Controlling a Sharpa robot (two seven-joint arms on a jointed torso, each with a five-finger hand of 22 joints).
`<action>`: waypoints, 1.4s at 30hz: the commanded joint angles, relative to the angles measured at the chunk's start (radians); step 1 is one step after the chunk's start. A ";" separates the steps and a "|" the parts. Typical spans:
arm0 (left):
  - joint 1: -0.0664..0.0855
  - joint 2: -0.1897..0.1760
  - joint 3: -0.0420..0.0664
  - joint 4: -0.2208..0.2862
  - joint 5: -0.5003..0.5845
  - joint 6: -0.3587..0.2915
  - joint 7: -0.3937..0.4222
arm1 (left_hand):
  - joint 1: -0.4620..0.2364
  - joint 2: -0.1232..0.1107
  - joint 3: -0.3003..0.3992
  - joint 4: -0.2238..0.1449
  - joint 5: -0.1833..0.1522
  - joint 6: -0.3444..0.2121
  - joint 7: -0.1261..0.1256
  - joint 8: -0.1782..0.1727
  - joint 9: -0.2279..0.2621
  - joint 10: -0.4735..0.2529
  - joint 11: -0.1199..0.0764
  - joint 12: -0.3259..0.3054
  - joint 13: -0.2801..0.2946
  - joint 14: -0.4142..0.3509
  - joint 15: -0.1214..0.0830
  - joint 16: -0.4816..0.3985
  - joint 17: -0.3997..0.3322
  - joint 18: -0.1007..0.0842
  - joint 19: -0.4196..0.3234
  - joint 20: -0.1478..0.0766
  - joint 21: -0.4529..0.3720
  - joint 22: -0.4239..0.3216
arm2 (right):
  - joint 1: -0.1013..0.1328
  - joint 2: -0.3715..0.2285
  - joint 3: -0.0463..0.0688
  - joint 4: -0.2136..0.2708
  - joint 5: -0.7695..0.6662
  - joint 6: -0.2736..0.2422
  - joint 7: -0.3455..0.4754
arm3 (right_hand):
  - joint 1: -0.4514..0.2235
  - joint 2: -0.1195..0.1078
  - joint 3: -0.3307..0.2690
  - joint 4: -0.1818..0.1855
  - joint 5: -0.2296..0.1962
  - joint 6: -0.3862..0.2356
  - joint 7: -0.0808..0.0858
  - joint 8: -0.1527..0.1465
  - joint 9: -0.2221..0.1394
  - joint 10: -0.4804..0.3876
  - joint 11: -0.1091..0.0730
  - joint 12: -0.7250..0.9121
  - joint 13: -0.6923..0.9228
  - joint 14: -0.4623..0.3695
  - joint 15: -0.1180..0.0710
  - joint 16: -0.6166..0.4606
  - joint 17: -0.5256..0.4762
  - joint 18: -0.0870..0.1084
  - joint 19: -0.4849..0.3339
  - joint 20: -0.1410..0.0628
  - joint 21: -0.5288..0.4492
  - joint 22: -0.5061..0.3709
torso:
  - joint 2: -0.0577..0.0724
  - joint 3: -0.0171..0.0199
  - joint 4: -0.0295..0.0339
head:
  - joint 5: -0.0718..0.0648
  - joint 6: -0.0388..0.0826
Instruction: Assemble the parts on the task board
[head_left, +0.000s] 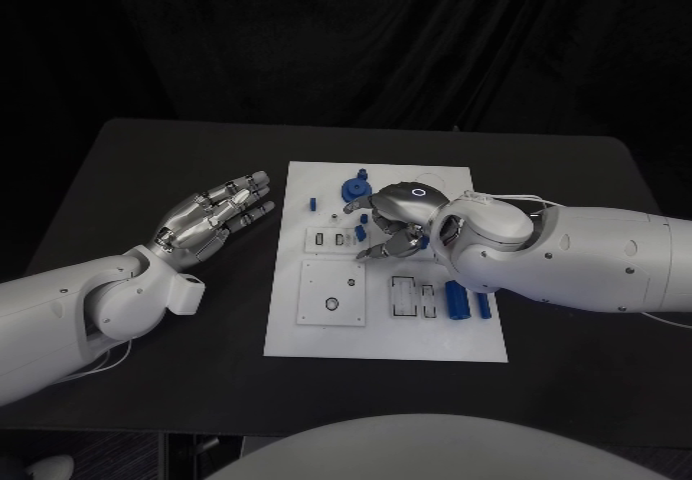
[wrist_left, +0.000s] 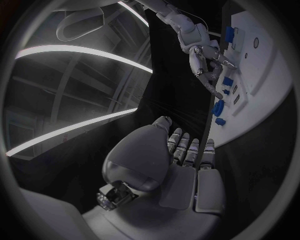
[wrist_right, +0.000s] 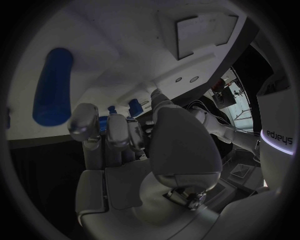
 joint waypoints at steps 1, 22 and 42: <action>-0.001 -0.004 0.001 0.007 0.000 -0.006 0.021 | -0.012 0.001 0.008 -0.001 0.004 -0.002 0.005 -0.002 0.000 -0.002 0.008 0.000 0.001 -0.002 0.002 0.001 0.001 0.014 -0.004 0.005 0.001 0.000 | -0.001 -0.014 0.001 0.023 0.007 -0.134 0.084 | -0.030 -0.026 -0.029 0.002 -0.002 -0.043 -0.006 -0.020 -0.024 -0.003 -0.010 -0.005 -0.003 0.004 -0.009 0.015 0.015 0.003 0.007 -0.011 0.019 0.130 | 0.000 0.0001 -0.0008 | -0.002 0.000; 0.058 -0.049 0.001 0.125 -0.222 -0.262 -0.020 | 0.025 -0.111 0.109 0.033 -0.034 0.120 0.037 0.026 0.011 0.216 0.109 0.237 0.034 0.365 0.087 0.386 0.065 0.006 0.327 0.079 0.207 0.080 | 0.136 -0.173 0.000 0.111 0.143 -0.312 0.253 | 0.060 0.125 0.027 -0.014 0.138 0.206 0.005 0.049 -0.008 0.044 -0.005 0.025 0.051 0.034 -0.007 0.082 0.089 -0.015 0.050 -0.009 0.126 0.160 | -0.025 0.0106 -0.0040 | 0.031 0.000; 0.111 0.103 0.001 -0.015 -0.442 -0.103 -0.181 | -0.371 -0.062 -0.202 0.088 -0.490 0.394 0.066 0.265 0.054 0.473 0.084 0.675 0.321 0.564 0.036 0.881 0.260 0.011 0.735 0.035 0.453 0.189 | 0.117 -0.180 0.000 -0.006 0.222 -0.262 0.245 | 0.107 0.156 0.043 -0.013 0.262 0.330 0.028 0.100 0.011 0.090 0.009 0.055 0.103 0.056 0.000 0.120 0.131 -0.026 0.073 -0.005 0.187 0.173 | -0.122 0.0613 -0.0405 | 0.075 0.000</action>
